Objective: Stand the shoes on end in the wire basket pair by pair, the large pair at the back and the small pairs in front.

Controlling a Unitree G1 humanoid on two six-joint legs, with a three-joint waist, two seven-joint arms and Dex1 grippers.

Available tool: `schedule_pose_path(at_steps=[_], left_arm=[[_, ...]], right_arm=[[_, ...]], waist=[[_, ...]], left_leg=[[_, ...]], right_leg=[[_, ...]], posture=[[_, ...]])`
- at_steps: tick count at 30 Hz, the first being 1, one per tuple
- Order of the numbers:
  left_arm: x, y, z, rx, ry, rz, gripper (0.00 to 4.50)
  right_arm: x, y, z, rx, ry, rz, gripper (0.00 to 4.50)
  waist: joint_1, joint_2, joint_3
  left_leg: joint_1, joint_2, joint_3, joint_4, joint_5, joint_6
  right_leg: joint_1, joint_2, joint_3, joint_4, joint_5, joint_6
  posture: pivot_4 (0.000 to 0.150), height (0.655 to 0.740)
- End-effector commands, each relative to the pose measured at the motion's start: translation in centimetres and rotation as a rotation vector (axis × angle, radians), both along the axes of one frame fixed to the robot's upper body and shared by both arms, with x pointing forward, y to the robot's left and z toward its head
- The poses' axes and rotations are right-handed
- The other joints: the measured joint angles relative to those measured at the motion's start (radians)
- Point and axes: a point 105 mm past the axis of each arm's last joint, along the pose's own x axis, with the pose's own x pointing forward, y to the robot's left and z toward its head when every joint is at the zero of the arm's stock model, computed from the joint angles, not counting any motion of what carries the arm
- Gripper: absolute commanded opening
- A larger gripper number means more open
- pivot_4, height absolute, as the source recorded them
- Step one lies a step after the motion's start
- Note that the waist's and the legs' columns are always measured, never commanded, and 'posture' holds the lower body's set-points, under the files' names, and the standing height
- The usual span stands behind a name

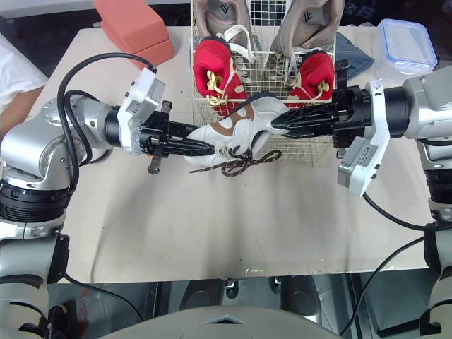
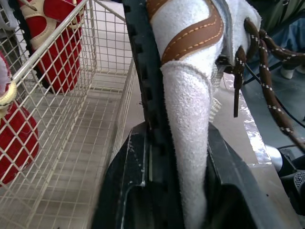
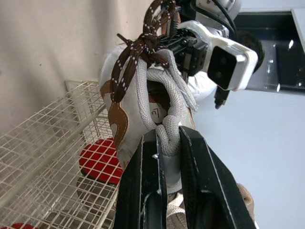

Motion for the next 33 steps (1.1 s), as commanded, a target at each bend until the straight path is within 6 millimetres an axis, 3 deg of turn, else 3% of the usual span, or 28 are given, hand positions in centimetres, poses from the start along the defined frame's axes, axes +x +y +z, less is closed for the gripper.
schedule_pose_path(at_steps=[1, 2, 7, 11, 16, 24, 25, 26, 29, 32, 33], left_arm=[[-0.1, -0.2, 1.1, -0.054, -0.052, 0.001, 0.57], [-0.1, -0.3, 1.2, -0.079, -0.055, 0.012, 0.57], [0.2, -0.8, 2.1, -0.241, -0.100, 0.084, 0.56], [0.0, -0.7, 2.5, -0.344, -0.099, 0.143, 0.56], [-0.3, -1.4, 1.2, -0.390, -0.097, 0.178, 0.56], [-0.3, -2.2, 0.2, -0.399, -0.097, 0.173, 0.56], [-0.2, -2.3, 0.2, -0.403, -0.098, 0.172, 0.56], [-0.3, -2.4, 0.2, -0.407, -0.098, 0.168, 0.56], [-0.3, -2.8, 0.3, -0.421, -0.103, 0.158, 0.56], [-0.1, -2.9, 0.3, -0.428, -0.097, 0.174, 0.56], [0.0, -2.8, 0.3, -0.427, -0.093, 0.183, 0.56]], right_arm=[[0.7, -1.5, 1.6, 0.244, 0.351, -0.153, 1.51], [0.8, -2.0, 1.2, 0.279, 0.461, -0.199, 2.17], [0.2, -3.7, -0.7, 0.460, 0.891, -0.376, 4.44], [-0.5, -3.6, -1.6, 0.641, 1.167, -0.433, 4.50], [-1.5, -0.8, -1.0, 0.926, 1.515, -0.308, 4.50], [-1.0, 1.5, -1.0, 1.074, 1.671, -0.305, 4.50], [-0.8, 1.6, -1.2, 1.076, 1.668, -0.320, 4.00], [-0.7, 1.7, -1.3, 1.083, 1.672, -0.333, 3.84], [0.0, 1.6, -1.8, 1.116, 1.666, -0.378, 2.37], [0.2, 1.5, -1.7, 1.142, 1.657, -0.379, 1.59], [0.2, 1.5, -1.4, 1.149, 1.653, -0.368, 1.01]], waist=[[0.004, 0.000, 0.000], [0.007, 0.000, 0.000], [0.007, 0.000, 0.000], [-0.001, -0.001, 0.000], [0.000, -0.001, 0.000], [0.004, -0.002, -0.001], [0.003, -0.002, -0.001], [0.003, -0.002, -0.001], [0.002, -0.002, -0.001], [0.001, -0.002, -0.001], [0.001, -0.002, -0.001]], left_leg=[[0.000, 0.000, 0.000, 0.000, 0.000, 0.000], [-0.001, 0.000, -0.001, 0.000, 0.000, 0.000], [-0.001, 0.000, -0.001, 0.001, 0.000, 0.000], [0.000, 0.001, -0.001, 0.000, 0.000, 0.000], [0.001, 0.002, -0.001, 0.000, 0.000, 0.000], [0.000, -0.001, -0.002, 0.000, 0.000, 0.000], [0.000, -0.001, -0.002, 0.000, 0.000, 0.000], [0.000, -0.001, -0.002, 0.000, 0.000, 0.001], [0.000, -0.001, -0.002, 0.000, 0.000, 0.001], [0.000, -0.001, -0.002, 0.000, 0.000, 0.001], [0.000, -0.001, -0.002, 0.000, 0.000, 0.001]], right_leg=[[0.000, 0.000, 0.000, 0.000, 0.000, 0.000], [0.000, -0.001, -0.001, 0.000, 0.000, 0.000], [0.000, -0.003, -0.001, 0.000, 0.000, 0.000], [0.001, -0.005, 0.000, 0.000, 0.000, 0.000], [0.002, -0.003, 0.000, 0.000, 0.000, 0.000], [0.001, 0.000, 0.000, -0.001, 0.000, 0.000], [0.001, 0.000, 0.000, -0.001, 0.000, 0.000], [0.001, 0.000, 0.000, -0.001, 0.000, 0.000], [0.001, 0.000, 0.000, -0.001, 0.000, 0.000], [0.001, 0.000, 0.000, -0.001, 0.000, 0.000], [0.001, 0.001, 0.000, -0.001, 0.000, 0.000]], posture=[[0.150, 0.6860], [0.150, 0.6860], [0.150, 0.6860], [0.150, 0.6860], [0.150, 0.6860], [0.150, 0.6860], [0.150, 0.6860], [0.150, 0.6860], [0.150, 0.6860], [0.150, 0.6860], [0.150, 0.6860]])
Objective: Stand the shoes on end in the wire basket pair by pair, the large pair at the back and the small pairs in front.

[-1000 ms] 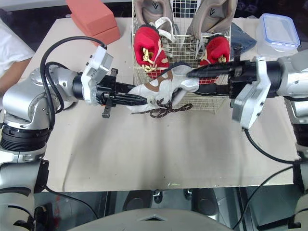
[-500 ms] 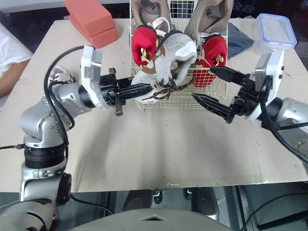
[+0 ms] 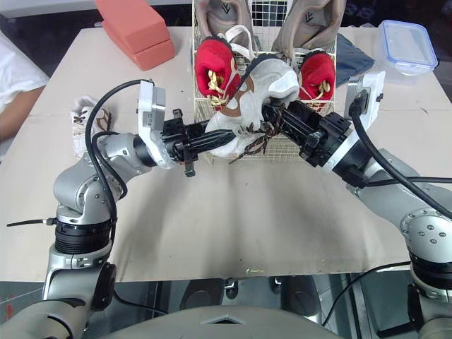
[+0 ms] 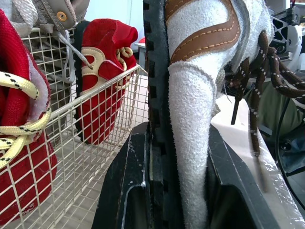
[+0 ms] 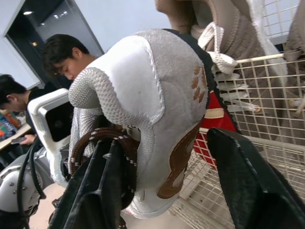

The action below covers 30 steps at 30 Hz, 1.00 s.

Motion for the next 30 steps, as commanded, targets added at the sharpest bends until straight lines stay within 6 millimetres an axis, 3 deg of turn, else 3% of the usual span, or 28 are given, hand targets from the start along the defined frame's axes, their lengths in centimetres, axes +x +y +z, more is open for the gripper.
schedule_pose_path(at_steps=[1, 2, 4, 6, 11, 14, 20, 30], left_arm=[[-0.5, -0.1, 1.3, -0.021, -0.042, -0.019, 0.56], [-0.5, -0.1, 1.2, -0.017, -0.024, -0.025, 0.56], [-0.5, 0.0, 1.3, -0.015, -0.022, -0.021, 1.57], [-0.5, 0.0, 1.3, -0.003, -0.039, -0.012, 2.20], [-0.2, 0.6, 1.2, 0.008, -0.076, 0.031, 4.44], [-0.3, 1.1, 1.5, 0.008, -0.088, 0.032, 4.44], [-0.9, 1.8, 2.6, 0.054, -0.119, 0.017, 4.44], [-2.2, 2.0, 3.8, 0.194, -0.144, -0.028, 4.44]], right_arm=[[-0.3, 0.0, 1.3, 0.020, -0.053, -0.015, 0.50], [-0.4, 0.0, 1.6, 0.028, -0.061, -0.017, 0.20], [-0.5, -0.1, 2.2, 0.042, -0.076, -0.027, 0.00], [-0.5, -0.4, 2.7, 0.065, -0.089, -0.052, 0.00], [-0.1, -2.1, 4.2, 0.164, -0.099, -0.178, 0.00], [0.3, -3.4, 3.9, 0.176, -0.075, -0.259, 0.00], [0.9, -5.8, 1.6, 0.095, -0.018, -0.435, 0.00], [1.3, -6.0, -3.7, -0.109, 0.082, -0.568, 0.00]], waist=[[0.000, 0.000, 0.000], [0.000, 0.000, 0.000], [0.000, 0.000, 0.000], [0.000, 0.000, 0.000], [0.000, 0.000, 0.000], [0.000, 0.000, 0.000], [0.000, 0.000, 0.000], [-0.002, 0.000, 0.000]], left_leg=[[0.000, 0.000, 0.000, 0.000, 0.000, 0.000], [0.000, 0.000, 0.000, 0.000, 0.000, 0.000], [0.000, 0.000, 0.000, 0.000, 0.000, 0.000], [0.000, 0.000, 0.000, 0.000, 0.000, 0.000], [0.000, 0.000, 0.000, 0.000, 0.000, 0.000], [0.000, 0.000, 0.000, 0.000, 0.000, 0.000], [0.000, 0.000, 0.000, -0.001, 0.000, 0.000], [0.001, 0.000, 0.001, -0.001, 0.000, 0.000]], right_leg=[[0.000, 0.000, 0.000, 0.000, 0.000, 0.000], [0.000, 0.000, 0.000, 0.000, 0.000, 0.000], [0.000, 0.000, 0.000, 0.000, 0.000, 0.000], [0.000, 0.000, 0.000, 0.000, 0.000, 0.000], [0.000, 0.000, 0.000, 0.000, 0.000, 0.000], [0.000, 0.000, 0.000, 0.000, 0.000, 0.000], [-0.001, 0.000, 0.000, 0.000, 0.000, 0.000], [-0.001, 0.001, 0.001, 0.000, -0.002, 0.004]], posture=[[0.150, 0.6860], [0.150, 0.6860], [0.150, 0.6860], [0.150, 0.6860], [0.150, 0.6860], [0.150, 0.6860], [0.150, 0.6860], [0.150, 0.6860]])
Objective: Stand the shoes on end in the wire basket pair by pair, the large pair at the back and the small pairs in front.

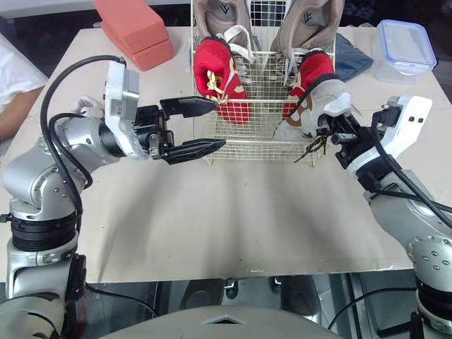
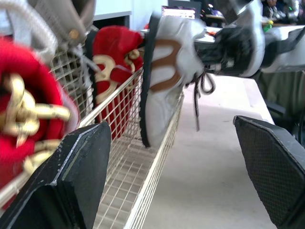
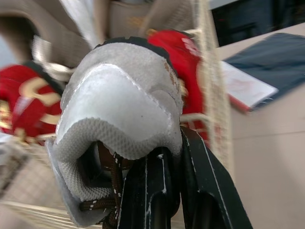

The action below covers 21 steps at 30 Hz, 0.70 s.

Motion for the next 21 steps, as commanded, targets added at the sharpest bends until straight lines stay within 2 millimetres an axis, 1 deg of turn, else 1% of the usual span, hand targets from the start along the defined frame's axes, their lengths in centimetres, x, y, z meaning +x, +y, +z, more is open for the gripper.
schedule_pose_path(at_steps=[1, 4, 10, 12, 14, 17, 20, 21], left_arm=[[-0.8, 0.0, 0.9, 0.053, -0.057, -0.020, 4.44], [-0.9, 0.0, 1.0, 0.067, -0.062, -0.017, 4.44], [-1.3, -0.3, 1.0, 0.055, -0.060, -0.021, 4.44], [-1.3, -0.1, 1.0, 0.050, -0.060, -0.012, 4.50], [-1.2, 0.0, 1.0, 0.049, -0.059, -0.005, 4.50], [-1.2, 0.2, 0.8, 0.046, -0.053, 0.006, 4.50], [-1.1, 0.2, 0.7, 0.043, -0.050, 0.009, 4.50], [-1.1, 0.2, 0.7, 0.043, -0.049, 0.011, 4.50]], right_arm=[[-0.1, 0.5, -0.6, -0.055, 0.000, -0.026, 0.00], [0.2, 0.5, -1.2, -0.067, 0.038, -0.047, 0.00], [0.6, 0.2, -1.3, -0.068, 0.059, -0.069, 0.00], [0.5, -0.1, -1.4, -0.075, 0.062, -0.080, 0.64], [0.4, -0.4, -1.3, -0.079, 0.059, -0.088, 1.42], [0.0, -0.7, -1.2, -0.091, 0.045, -0.093, 2.67], [-0.5, -1.1, -0.8, -0.122, 0.019, -0.075, 4.13], [-0.7, -1.4, -0.7, -0.143, 0.012, -0.064, 4.48]], waist=[[0.000, 0.000, 0.000], [0.001, 0.000, 0.000], [0.000, -0.001, 0.000], [0.000, -0.001, 0.000], [0.001, -0.001, 0.000], [0.001, -0.001, 0.000], [0.001, -0.001, 0.000], [0.001, -0.001, 0.000]], left_leg=[[0.000, 0.000, 0.000, 0.000, 0.000, 0.000], [0.000, 0.000, 0.000, 0.000, 0.000, 0.000], [0.000, 0.000, 0.000, 0.000, 0.000, 0.000], [0.000, 0.000, 0.000, 0.000, 0.000, 0.000], [0.000, 0.000, 0.000, 0.000, 0.000, 0.000], [0.000, 0.000, 0.000, 0.000, 0.000, 0.000], [0.000, 0.000, 0.000, 0.000, 0.000, 0.000], [0.000, 0.000, 0.000, 0.000, 0.000, 0.000]], right_leg=[[0.000, 0.000, 0.000, 0.000, 0.000, 0.000], [0.000, 0.001, 0.000, 0.000, 0.000, 0.000], [0.000, 0.001, 0.000, 0.000, 0.000, 0.000], [0.000, 0.001, 0.000, 0.000, 0.000, 0.000], [0.000, 0.001, 0.000, 0.000, 0.000, 0.000], [0.000, 0.001, 0.000, 0.000, 0.000, 0.000], [0.000, 0.001, 0.000, 0.000, 0.000, 0.000], [0.000, 0.001, 0.000, 0.000, 0.000, 0.000]], posture=[[0.150, 0.6860], [0.150, 0.6860], [0.150, 0.6860], [0.150, 0.6860], [0.150, 0.6860], [0.150, 0.6860], [0.150, 0.6860], [0.150, 0.6860]])
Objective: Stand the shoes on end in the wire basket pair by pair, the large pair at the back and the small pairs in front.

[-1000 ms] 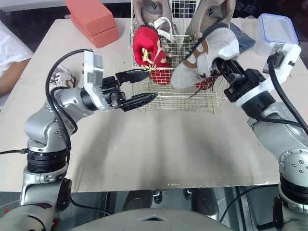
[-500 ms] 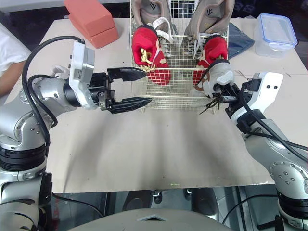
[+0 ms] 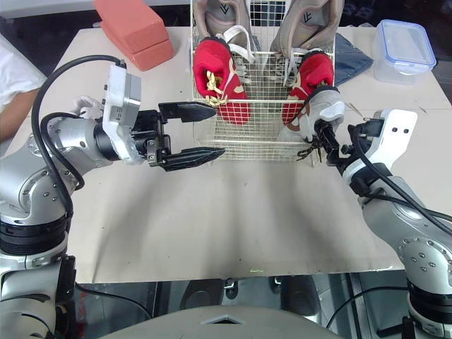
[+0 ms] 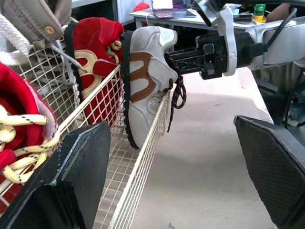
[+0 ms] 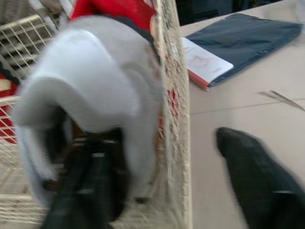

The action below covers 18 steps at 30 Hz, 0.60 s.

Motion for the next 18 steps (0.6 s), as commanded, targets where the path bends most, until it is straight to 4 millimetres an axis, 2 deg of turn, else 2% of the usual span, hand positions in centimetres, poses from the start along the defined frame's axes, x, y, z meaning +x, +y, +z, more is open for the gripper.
schedule_pose_path(at_steps=[1, 5, 10, 15, 18], left_arm=[[-0.4, 0.2, 0.9, -0.011, -0.046, -0.001, 4.50], [-0.1, 0.7, 0.8, 0.001, -0.041, 0.005, 4.50], [1.6, 2.1, 0.8, -0.039, -0.020, 0.104, 4.50], [3.6, 5.2, 0.4, -0.079, 0.017, 0.270, 4.50], [4.9, 8.1, 0.5, -0.111, 0.015, 0.398, 4.50]], right_arm=[[-1.2, -0.8, 1.7, -0.067, -0.076, 0.040, 4.48], [-2.8, -2.1, 1.8, -0.126, -0.071, 0.118, 4.48], [-4.9, -2.3, 2.3, -0.233, -0.146, 0.280, 4.48], [-7.2, 0.6, 1.8, -0.315, -0.261, 0.555, 4.48], [-8.2, 2.5, 1.0, -0.325, -0.307, 0.674, 4.48]], waist=[[0.000, 0.000, 0.000], [0.003, -0.001, 0.000], [0.001, -0.001, 0.000], [-0.001, -0.001, 0.000], [0.000, -0.001, 0.000]], left_leg=[[0.000, 0.000, 0.000, 0.000, 0.000, 0.000], [-0.001, 0.000, -0.001, 0.000, -0.001, 0.001], [0.000, 0.000, -0.001, -0.001, -0.002, 0.004], [0.001, 0.000, 0.000, -0.001, -0.003, 0.005], [0.001, 0.000, -0.001, -0.001, -0.003, 0.005]], right_leg=[[0.000, 0.000, 0.000, 0.000, 0.000, 0.000], [0.000, 0.000, -0.001, -0.001, 0.000, 0.000], [0.000, 0.000, -0.001, -0.001, 0.000, 0.000], [0.000, 0.001, 0.000, -0.001, 0.000, 0.000], [0.000, 0.001, 0.000, -0.001, 0.000, 0.000]], posture=[[0.150, 0.6860], [0.150, 0.6860], [0.150, 0.6860], [0.150, 0.6860], [0.150, 0.6860]])
